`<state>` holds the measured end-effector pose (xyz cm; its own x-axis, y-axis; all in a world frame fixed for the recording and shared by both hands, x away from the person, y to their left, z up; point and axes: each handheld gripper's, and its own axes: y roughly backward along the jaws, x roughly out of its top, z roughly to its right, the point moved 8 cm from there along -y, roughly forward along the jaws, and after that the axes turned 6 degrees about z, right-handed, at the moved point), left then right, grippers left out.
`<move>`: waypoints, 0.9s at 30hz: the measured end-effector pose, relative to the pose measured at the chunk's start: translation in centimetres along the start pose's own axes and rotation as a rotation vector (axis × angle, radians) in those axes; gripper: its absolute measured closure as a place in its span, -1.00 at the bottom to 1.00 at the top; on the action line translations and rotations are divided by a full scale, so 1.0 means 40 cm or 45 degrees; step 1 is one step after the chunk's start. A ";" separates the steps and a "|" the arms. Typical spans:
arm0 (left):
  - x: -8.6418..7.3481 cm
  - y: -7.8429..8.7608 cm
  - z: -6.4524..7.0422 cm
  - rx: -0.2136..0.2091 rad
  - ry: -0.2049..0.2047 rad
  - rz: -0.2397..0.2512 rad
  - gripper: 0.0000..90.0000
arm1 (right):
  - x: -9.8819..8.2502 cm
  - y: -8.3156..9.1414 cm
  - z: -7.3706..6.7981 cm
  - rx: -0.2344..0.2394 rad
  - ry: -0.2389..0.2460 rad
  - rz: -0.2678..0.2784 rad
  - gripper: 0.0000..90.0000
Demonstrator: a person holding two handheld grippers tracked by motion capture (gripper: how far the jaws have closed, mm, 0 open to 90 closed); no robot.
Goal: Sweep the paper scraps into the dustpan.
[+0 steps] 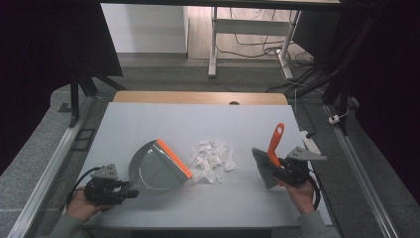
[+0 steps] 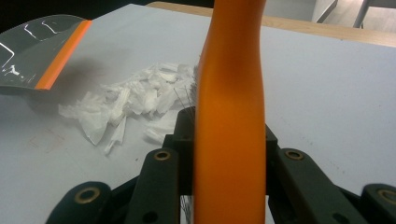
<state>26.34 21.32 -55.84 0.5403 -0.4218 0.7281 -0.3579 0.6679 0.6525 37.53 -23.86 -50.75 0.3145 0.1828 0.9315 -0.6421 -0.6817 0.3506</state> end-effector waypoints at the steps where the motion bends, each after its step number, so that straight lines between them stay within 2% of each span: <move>1: 0.001 0.000 0.002 -0.008 -0.001 0.001 0.36 | 0.001 -0.002 0.000 -0.001 -0.002 0.000 0.58; 5: 0.004 -0.004 0.012 -0.037 -0.007 -0.001 0.36 | 0.012 -0.022 -0.004 -0.003 0.003 0.002 0.58; 21: -0.014 -0.021 0.037 -0.084 -0.033 -0.064 0.36 | 0.039 -0.106 -0.030 -0.006 0.014 -0.017 0.58; 27: -0.016 -0.026 0.052 -0.104 -0.052 -0.078 0.36 | 0.049 -0.131 -0.029 -0.034 0.014 -0.026 0.58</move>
<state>24.77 19.61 -56.55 0.5271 -0.4872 0.6963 -0.2606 0.6872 0.6781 40.72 -19.11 -50.64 0.3199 0.2043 0.9251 -0.6540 -0.6589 0.3717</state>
